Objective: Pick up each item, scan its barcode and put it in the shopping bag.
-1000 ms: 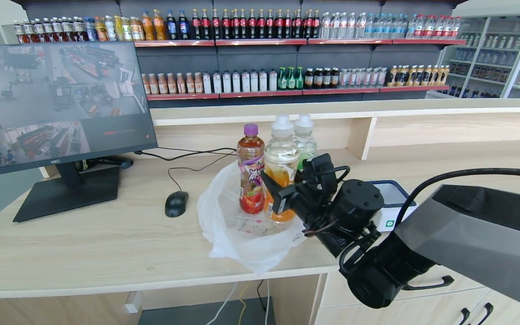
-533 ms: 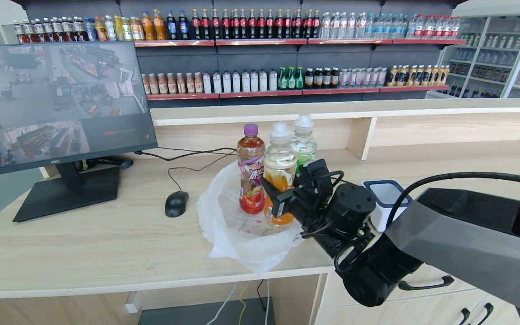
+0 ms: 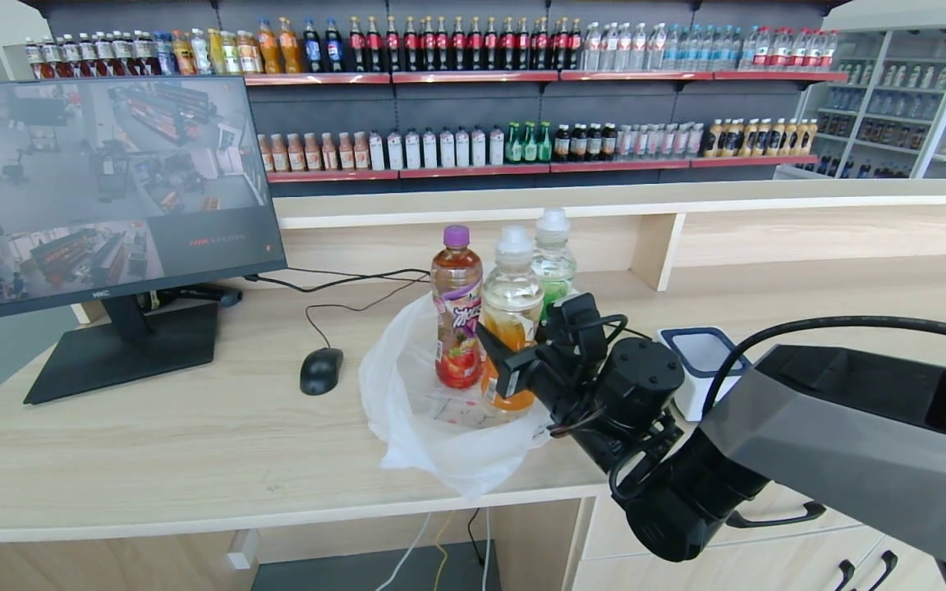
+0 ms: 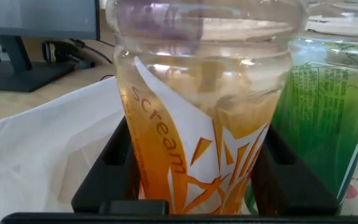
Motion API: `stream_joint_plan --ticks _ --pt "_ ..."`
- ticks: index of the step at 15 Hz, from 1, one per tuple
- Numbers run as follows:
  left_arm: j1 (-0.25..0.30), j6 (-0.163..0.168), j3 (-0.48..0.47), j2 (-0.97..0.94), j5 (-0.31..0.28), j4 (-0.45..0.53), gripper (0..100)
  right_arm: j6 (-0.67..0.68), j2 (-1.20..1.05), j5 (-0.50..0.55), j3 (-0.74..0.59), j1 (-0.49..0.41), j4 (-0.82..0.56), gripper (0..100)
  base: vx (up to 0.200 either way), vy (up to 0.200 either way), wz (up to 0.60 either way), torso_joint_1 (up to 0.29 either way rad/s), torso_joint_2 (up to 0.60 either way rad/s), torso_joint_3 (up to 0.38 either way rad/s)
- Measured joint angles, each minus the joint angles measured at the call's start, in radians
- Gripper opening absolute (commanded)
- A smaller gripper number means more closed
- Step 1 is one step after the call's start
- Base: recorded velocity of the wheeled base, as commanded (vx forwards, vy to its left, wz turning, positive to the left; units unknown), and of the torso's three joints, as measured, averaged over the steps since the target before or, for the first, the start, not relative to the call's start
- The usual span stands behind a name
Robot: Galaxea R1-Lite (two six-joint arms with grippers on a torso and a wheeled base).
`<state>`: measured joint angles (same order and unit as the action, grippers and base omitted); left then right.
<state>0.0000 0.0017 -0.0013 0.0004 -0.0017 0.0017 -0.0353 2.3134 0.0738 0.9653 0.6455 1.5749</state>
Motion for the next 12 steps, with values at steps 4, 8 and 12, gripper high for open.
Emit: stream_joint_plan --ticks 4,8,12 --pt "0.000 0.000 0.000 0.000 0.000 0.000 100 0.001 -0.001 0.000 -0.011 0.001 -0.002 0 0.000 0.000 0.00 0.000 0.00 0.000" --pt "0.000 0.000 0.000 0.000 0.000 0.000 100 0.001 0.000 0.000 -0.014 0.001 -0.004 0 0.000 0.000 0.00 0.000 0.00 0.000" --pt "0.000 0.000 0.000 0.000 0.000 0.000 100 0.001 0.003 0.000 -0.015 0.000 -0.004 0 0.000 0.000 0.00 0.000 0.00 0.000"
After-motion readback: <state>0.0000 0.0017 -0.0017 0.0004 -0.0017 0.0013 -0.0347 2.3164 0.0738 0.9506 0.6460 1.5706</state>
